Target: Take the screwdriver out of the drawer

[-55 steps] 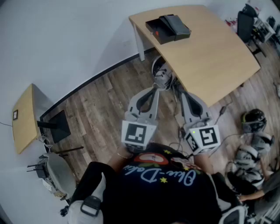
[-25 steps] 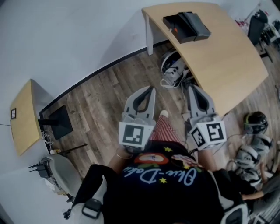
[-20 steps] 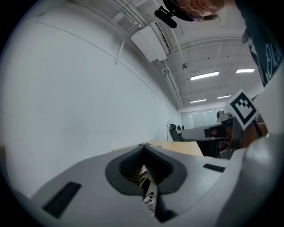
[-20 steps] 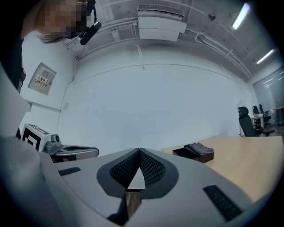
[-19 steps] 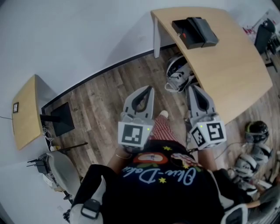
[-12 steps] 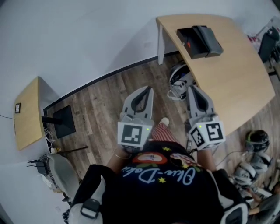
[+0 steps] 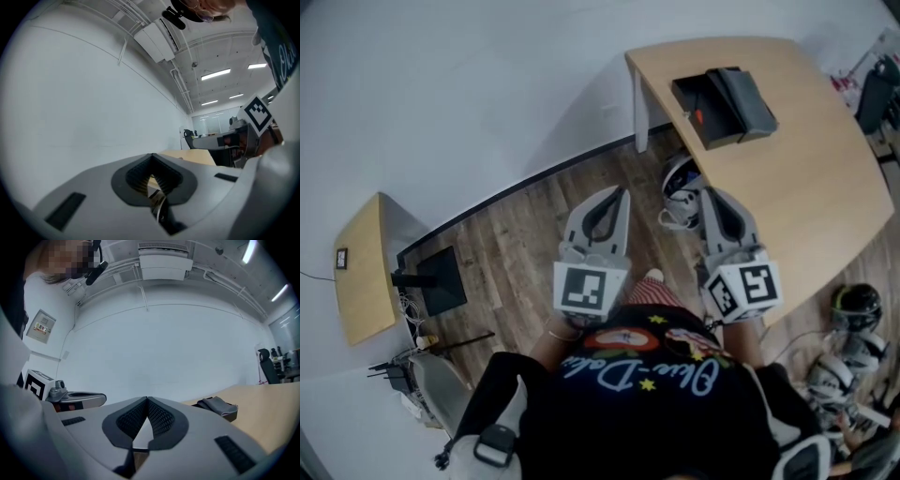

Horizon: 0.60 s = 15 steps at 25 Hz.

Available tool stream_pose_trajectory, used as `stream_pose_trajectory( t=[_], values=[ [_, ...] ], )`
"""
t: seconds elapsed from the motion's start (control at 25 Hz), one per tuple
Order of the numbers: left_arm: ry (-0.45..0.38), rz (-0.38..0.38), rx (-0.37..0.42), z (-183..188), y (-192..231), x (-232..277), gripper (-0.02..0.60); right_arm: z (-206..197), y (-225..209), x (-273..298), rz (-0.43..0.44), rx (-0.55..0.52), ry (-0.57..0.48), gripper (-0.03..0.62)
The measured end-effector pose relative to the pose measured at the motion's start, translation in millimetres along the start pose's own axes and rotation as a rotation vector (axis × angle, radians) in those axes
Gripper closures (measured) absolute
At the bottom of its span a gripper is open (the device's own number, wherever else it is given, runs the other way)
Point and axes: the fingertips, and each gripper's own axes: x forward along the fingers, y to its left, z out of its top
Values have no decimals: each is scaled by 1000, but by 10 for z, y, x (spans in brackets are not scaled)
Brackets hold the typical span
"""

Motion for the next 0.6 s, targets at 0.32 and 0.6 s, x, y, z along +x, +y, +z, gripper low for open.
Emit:
stream_pose_trajectory(
  t=[0.32,0.6],
  values=[
    [-16,-54,9,93,-140,615,581,95,-451,167,-29,-14,1,592],
    [-11,-105,34,131,-373,1041,581,92,-837,187,-55,5,4,592]
  ],
)
